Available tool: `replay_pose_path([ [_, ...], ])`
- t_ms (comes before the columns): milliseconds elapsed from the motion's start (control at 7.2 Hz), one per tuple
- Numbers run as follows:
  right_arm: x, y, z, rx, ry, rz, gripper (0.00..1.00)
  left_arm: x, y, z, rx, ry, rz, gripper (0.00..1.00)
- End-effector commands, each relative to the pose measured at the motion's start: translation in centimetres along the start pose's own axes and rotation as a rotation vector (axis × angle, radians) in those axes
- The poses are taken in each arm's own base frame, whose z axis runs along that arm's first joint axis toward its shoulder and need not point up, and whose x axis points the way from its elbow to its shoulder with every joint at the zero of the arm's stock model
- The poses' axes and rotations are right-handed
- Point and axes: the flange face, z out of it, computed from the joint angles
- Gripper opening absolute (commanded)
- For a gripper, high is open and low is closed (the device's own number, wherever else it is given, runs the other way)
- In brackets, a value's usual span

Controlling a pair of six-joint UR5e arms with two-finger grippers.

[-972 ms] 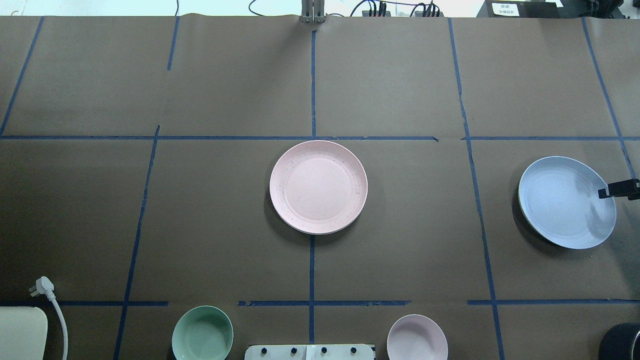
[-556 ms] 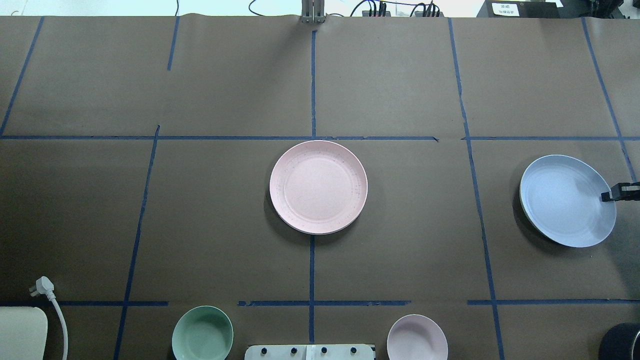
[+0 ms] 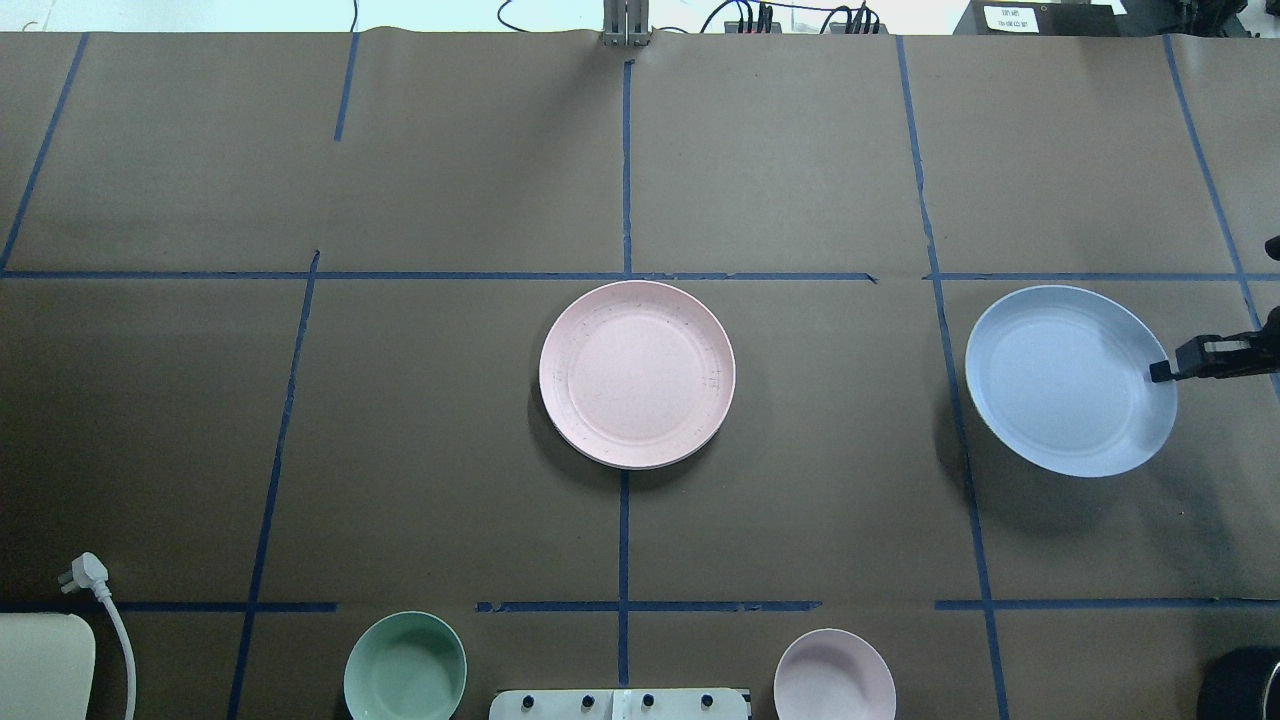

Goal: Stack three plates with pink and blue
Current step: 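Grasp the light blue plate with the right gripper and lift it, then carry the light blue plate onto the pink plate and lower it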

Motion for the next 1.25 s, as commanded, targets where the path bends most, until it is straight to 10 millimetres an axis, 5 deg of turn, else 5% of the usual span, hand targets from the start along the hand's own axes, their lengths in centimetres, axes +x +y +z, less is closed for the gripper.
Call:
replay_pose_path([
  [0, -12.8, -2.5, 2.6, -0.014, -0.083, 0.129, 0.00, 0.1, 0.0, -0.1, 0.001, 0.000, -0.007, 1.00],
  [278, -25.0, -1.1, 4.3, 0.022, 0.021, 0.169, 0.00, 0.0, 0.0, 0.0, -0.001, 0.001, -0.007, 1.00],
  [556, -34.8, 3.3, 11.4, 0.037, 0.056, 0.183, 0.00, -0.2, 0.0, 0.2, -0.005, 0.002, -0.012, 1.00],
  [833, -40.6, 4.4, 16.9, 0.077, 0.066, 0.227, 0.00, -0.3, 0.0, 0.3, -0.007, 0.002, -0.013, 1.00],
  [1111, -41.2, 5.0, 18.2, 0.093, 0.076, 0.220, 0.00, -0.5, 0.1, 0.5, -0.011, 0.003, -0.017, 1.00],
])
